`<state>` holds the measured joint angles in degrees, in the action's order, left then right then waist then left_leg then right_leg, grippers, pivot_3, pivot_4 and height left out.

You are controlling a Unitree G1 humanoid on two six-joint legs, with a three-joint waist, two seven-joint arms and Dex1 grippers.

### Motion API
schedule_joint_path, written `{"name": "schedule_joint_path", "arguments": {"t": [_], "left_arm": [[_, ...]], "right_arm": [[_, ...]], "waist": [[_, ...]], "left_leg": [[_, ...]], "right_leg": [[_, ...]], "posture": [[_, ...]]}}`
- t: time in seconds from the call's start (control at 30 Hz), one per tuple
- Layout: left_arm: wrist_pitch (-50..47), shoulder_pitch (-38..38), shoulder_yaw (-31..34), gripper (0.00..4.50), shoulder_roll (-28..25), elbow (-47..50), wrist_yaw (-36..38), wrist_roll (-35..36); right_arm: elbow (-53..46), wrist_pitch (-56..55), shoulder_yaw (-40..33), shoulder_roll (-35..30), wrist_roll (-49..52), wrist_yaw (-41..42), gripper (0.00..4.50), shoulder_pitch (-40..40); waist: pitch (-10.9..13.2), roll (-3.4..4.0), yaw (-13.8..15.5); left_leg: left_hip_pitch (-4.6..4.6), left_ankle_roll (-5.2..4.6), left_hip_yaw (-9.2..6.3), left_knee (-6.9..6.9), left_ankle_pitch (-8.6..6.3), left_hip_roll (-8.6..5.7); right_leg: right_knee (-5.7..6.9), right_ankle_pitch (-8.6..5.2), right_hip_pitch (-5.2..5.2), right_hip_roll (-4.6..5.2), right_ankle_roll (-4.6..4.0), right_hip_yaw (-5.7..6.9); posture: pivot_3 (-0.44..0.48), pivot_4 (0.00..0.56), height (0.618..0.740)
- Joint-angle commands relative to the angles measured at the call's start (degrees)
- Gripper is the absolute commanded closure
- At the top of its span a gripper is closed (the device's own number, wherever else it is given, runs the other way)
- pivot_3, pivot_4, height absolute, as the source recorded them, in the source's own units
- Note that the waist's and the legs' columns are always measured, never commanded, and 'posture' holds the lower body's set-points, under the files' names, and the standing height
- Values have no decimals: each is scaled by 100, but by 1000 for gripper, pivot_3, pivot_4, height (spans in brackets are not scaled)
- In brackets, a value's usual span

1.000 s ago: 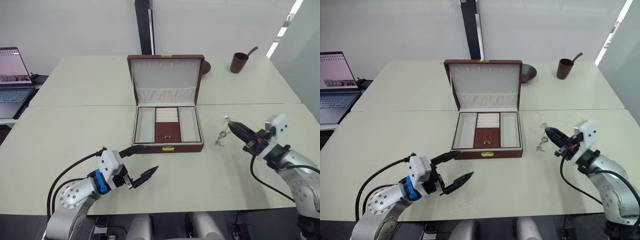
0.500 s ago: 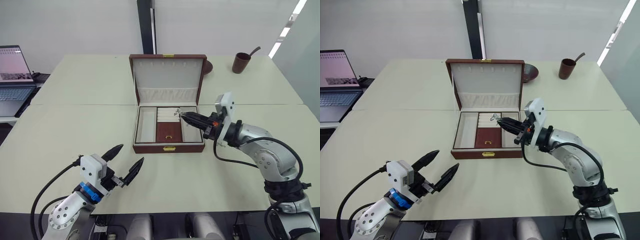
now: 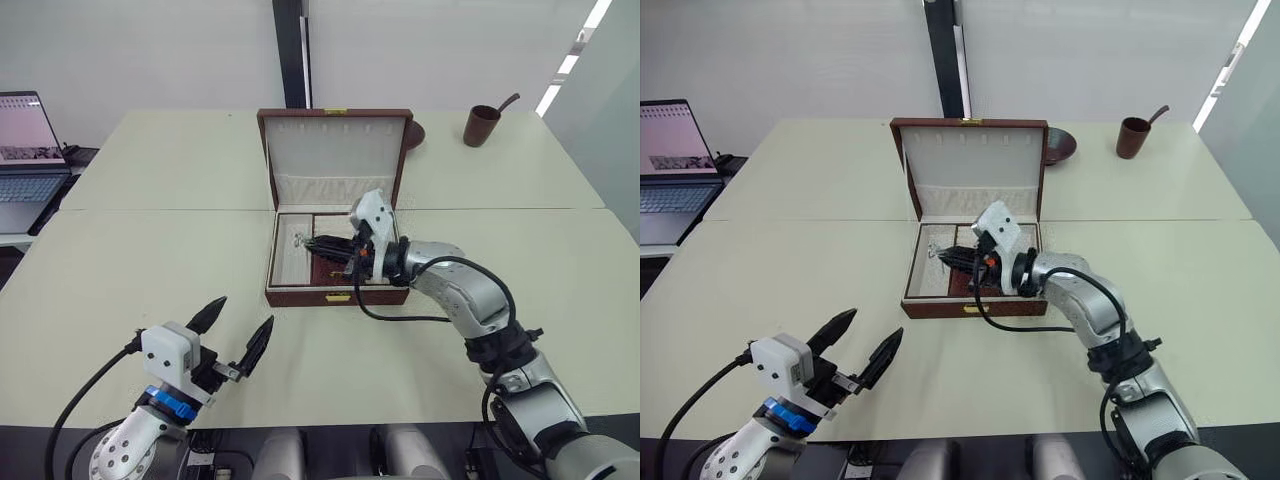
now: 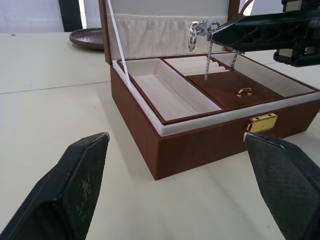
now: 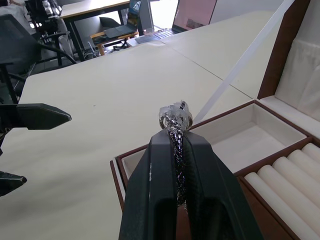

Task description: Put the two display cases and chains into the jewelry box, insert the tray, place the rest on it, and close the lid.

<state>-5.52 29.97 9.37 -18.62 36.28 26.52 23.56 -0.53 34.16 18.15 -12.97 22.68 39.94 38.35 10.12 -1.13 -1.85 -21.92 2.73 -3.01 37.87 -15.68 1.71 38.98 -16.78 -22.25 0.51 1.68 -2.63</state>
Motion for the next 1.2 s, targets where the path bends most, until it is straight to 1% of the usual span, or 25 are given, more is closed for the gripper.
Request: {"name": "schedule_joint_path", "arguments": {"t": [0.03,0.2,0.37,0.8,1.03,1.1,1.2], "left_arm": [[180,80,-42,0,71,281,-57,-84],[281,123,-32,0,139,230,-81,-135],[373,137,-90,0,183,181,-102,-202],[288,-21,-176,0,223,226,-224,-277],[186,-133,-221,0,172,263,-284,-262],[175,-159,-222,0,164,249,-277,-256],[163,-195,-219,0,147,226,-251,-246]], "right_arm": [[178,-228,62,227,-239,19,4491,330],[630,-370,129,577,-554,-39,4491,625],[872,-403,122,806,-778,-61,4491,785],[1412,-493,24,1009,-1282,-259,4491,865],[1487,-482,-115,1100,-1299,-341,4491,897],[1430,-476,-206,1150,-1224,-330,3797,900],[1275,-444,-363,1196,-1111,-295,3093,912]], "waist": [[0,1,-1],[1,2,-5],[2,3,-6],[4,6,-15],[5,6,-15],[5,6,-15],[5,6,-16]], "left_leg": [[0,0,0,0,0,0],[1,0,0,-1,0,1],[0,0,1,-2,0,0],[0,0,5,-4,0,0],[-1,0,3,-4,0,0],[-1,0,2,-4,0,1],[-1,0,2,-4,0,1]], "right_leg": [[0,0,-1,0,0,0],[0,0,-2,0,-1,0],[0,0,-2,1,-1,-1],[-1,0,-5,1,-1,-4],[0,0,-5,1,-1,-2],[0,0,-5,1,-1,-1],[0,0,-5,1,-1,-1]], "posture": [[0,150,740],[0,150,740],[0,150,740],[0,150,740],[0,150,740],[0,150,740],[0,150,740]]}}
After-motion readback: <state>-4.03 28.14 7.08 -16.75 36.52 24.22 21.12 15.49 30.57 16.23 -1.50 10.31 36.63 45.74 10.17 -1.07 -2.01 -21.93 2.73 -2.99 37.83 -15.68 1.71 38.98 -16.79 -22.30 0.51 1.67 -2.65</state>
